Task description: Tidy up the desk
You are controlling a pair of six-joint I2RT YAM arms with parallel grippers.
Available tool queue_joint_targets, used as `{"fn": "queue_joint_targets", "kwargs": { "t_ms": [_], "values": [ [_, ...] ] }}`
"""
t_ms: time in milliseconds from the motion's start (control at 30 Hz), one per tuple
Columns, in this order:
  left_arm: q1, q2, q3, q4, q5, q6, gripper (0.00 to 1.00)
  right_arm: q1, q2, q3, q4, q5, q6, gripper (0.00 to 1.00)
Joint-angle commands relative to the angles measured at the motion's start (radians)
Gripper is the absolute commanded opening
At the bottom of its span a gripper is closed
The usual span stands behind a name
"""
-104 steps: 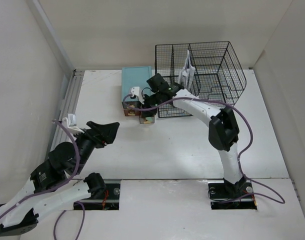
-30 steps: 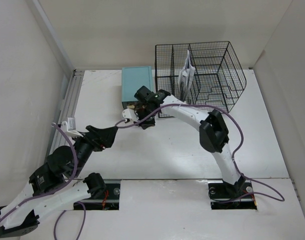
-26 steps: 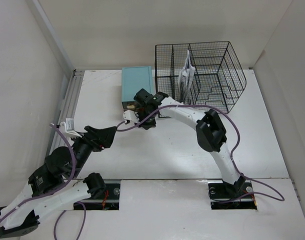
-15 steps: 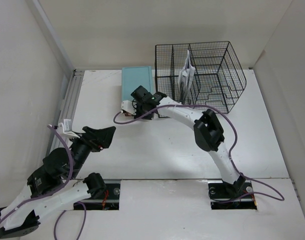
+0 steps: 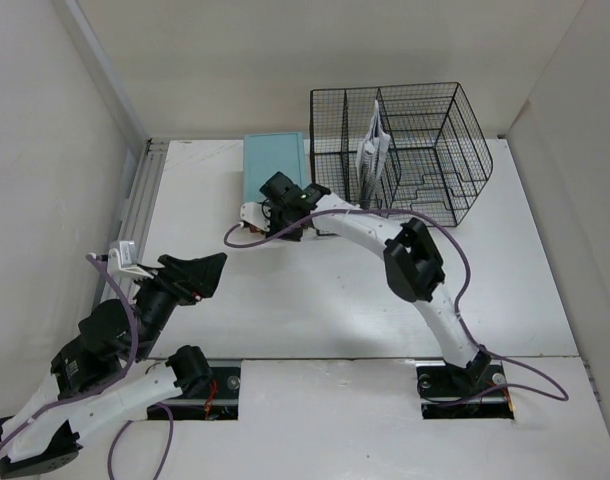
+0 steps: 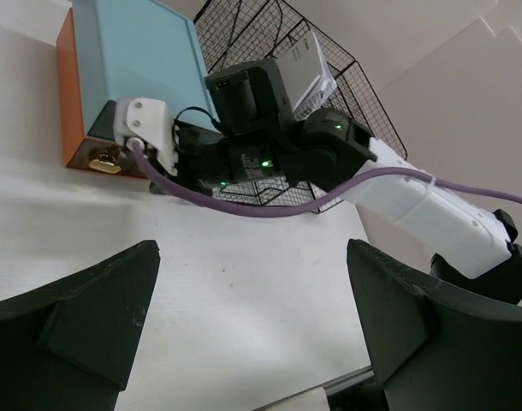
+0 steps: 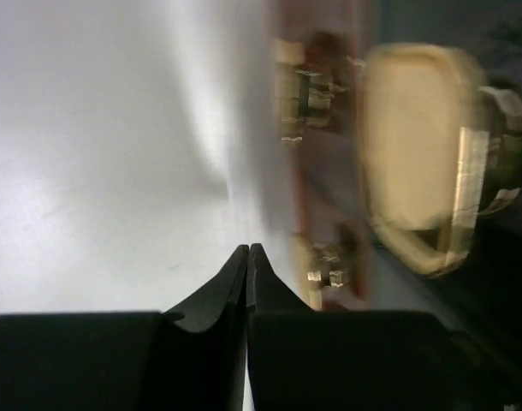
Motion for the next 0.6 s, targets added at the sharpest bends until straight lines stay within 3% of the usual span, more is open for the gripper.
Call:
{"fn": "queue_joint_targets", "kwargs": {
  "t_ms": [0,33,100,133,200,300,367,433,567],
  "values": [
    [0.003,-0.009,0.0,0.031,-0.004,0.002,0.9,-0.004,-0.152,-0.003,-0.211,-0.468,-0.163,0.05],
    [0.003,-0.009,0.0,0.032,-0.004,0.011,0.9,-0.004,-0.185,-0.016,-0.27,-0.564,-0.272,0.11],
    [0.003,-0.009,-0.009,0.045,0.007,0.011,0.9,0.005,-0.283,-0.03,-0.326,-0.692,-0.285,0.38],
    [0.003,-0.009,-0.009,0.062,0.016,0.011,0.9,0.006,-0.315,-0.042,-0.34,-0.693,-0.294,0.54],
    [0.003,0.003,-0.019,0.094,0.026,0.033,0.91,0.006,-0.433,-0.1,-0.248,-0.58,-0.183,1.0],
    [0.003,0.058,-0.004,0.108,0.026,0.042,0.97,0.006,-0.624,-0.295,0.083,-0.345,0.058,1.0],
    [0.003,0.097,0.039,0.108,0.026,0.079,1.0,0.006,-0.706,-0.392,0.323,-0.066,0.18,1.0],
    [0.003,0.161,0.063,0.093,0.006,0.106,1.0,0.006,-0.798,-0.493,0.411,0.119,0.227,1.0],
    [0.003,0.253,0.095,0.072,-0.045,0.134,1.0,-0.028,-0.906,-0.624,0.58,0.282,0.296,1.0]
  ]
}}
